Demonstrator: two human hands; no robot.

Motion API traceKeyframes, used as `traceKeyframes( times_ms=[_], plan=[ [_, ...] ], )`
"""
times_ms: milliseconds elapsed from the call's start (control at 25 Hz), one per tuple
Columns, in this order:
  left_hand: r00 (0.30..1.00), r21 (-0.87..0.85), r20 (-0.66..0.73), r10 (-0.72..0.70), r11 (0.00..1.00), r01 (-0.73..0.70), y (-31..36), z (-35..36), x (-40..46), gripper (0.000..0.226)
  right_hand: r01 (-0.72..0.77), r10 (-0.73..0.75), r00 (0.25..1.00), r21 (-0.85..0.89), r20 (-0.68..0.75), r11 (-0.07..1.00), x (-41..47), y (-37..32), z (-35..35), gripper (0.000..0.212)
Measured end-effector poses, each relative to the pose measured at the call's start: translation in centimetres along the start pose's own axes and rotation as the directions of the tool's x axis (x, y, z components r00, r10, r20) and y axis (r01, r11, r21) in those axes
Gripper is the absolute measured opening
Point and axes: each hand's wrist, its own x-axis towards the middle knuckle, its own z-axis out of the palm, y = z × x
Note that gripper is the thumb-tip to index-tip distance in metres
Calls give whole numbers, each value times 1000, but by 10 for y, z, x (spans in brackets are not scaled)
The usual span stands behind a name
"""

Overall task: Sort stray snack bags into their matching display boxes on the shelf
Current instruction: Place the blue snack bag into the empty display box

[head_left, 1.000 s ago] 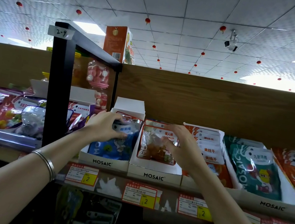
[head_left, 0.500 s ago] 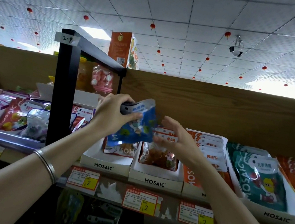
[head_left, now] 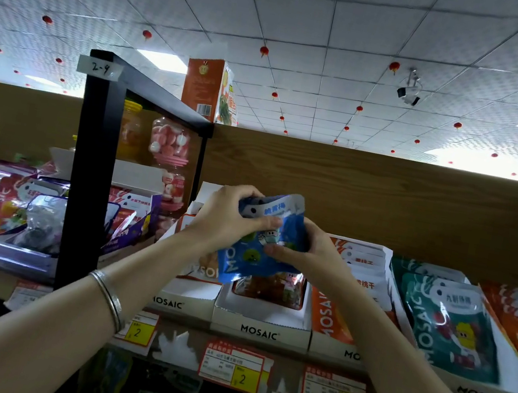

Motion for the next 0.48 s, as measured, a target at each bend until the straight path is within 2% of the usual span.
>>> traceKeyframes(
  times_ms=[120,240,320,400,480],
  plan=[
    [999,-42,-11,43,998,-43,-1,-2,0,40,11,-9,999,52,-39,999,-2,4,-1,39],
    [996,-192,-45,-71,979,61,-7,-8,0,49,6,4,994,93,-107,996,-2,7,-6,39],
    [985,-215,-70,-157,967,139,-19,-14,3,48,4,22,988,163,-155,987,-2,8,-12,45],
    [974,-113,-102,-202,975,190,-35,-19,5,39,7,44,977,242,-207,970,-1,7,-19,48],
    [965,49,-88,-245,967,250,-52,-20,4,44,13,62,963,277,-261,961,-1,8,-26,45]
  ],
)
